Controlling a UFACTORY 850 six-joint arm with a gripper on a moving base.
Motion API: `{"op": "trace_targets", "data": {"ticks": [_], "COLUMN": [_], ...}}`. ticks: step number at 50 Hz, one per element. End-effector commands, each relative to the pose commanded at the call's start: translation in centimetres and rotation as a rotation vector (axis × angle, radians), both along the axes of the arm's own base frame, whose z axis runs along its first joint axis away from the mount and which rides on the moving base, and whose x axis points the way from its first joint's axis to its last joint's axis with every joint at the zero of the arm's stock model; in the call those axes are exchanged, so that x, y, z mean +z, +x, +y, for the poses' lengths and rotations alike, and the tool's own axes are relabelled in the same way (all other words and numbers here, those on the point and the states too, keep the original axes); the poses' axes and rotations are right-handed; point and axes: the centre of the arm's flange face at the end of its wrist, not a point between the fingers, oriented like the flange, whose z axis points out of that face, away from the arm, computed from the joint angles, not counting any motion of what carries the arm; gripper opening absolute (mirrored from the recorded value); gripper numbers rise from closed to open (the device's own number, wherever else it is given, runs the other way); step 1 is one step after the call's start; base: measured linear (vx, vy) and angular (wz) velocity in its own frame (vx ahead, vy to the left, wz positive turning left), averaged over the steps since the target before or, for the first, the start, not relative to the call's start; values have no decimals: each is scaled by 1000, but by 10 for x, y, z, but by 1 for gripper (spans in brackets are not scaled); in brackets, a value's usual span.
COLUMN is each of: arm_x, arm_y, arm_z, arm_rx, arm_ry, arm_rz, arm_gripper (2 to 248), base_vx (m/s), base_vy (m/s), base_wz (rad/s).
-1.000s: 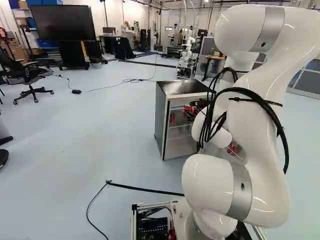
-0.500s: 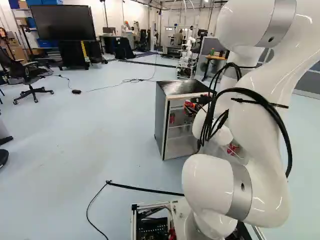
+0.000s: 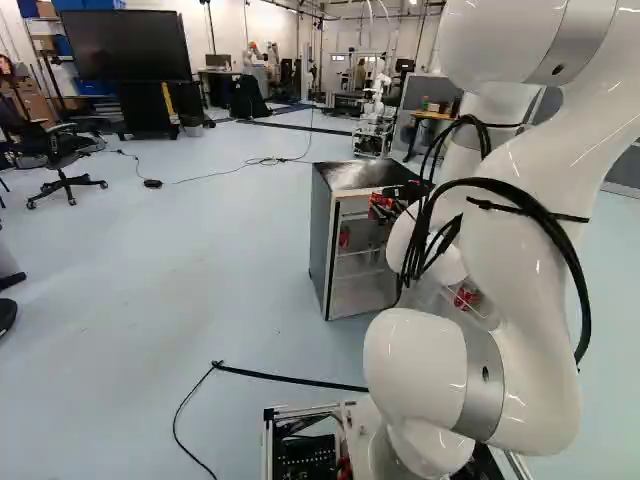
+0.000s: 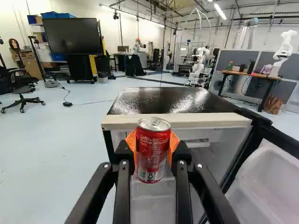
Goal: Grab a drink from the fridge
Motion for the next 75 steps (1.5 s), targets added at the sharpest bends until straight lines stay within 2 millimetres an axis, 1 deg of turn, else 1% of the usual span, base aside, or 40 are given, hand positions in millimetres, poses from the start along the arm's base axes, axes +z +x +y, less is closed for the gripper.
{"op": "trace_targets", "data": {"ticks": [18, 40, 63, 75], "arm_x": [18, 38, 35, 41], "arm_y": [5, 20, 37, 47], "arm_z": [-1, -3, -8, -11], "arm_rx": [5, 15, 20, 21], "arm_ry": [-22, -50, -60, -74], "arm_rz": [-44, -86, -42, -33], "arm_gripper": [89, 89, 89, 89], "base_vx": [0, 0, 0, 0], "base_vy": [0, 0, 0, 0], "base_wz": [0, 0, 0, 0]}}
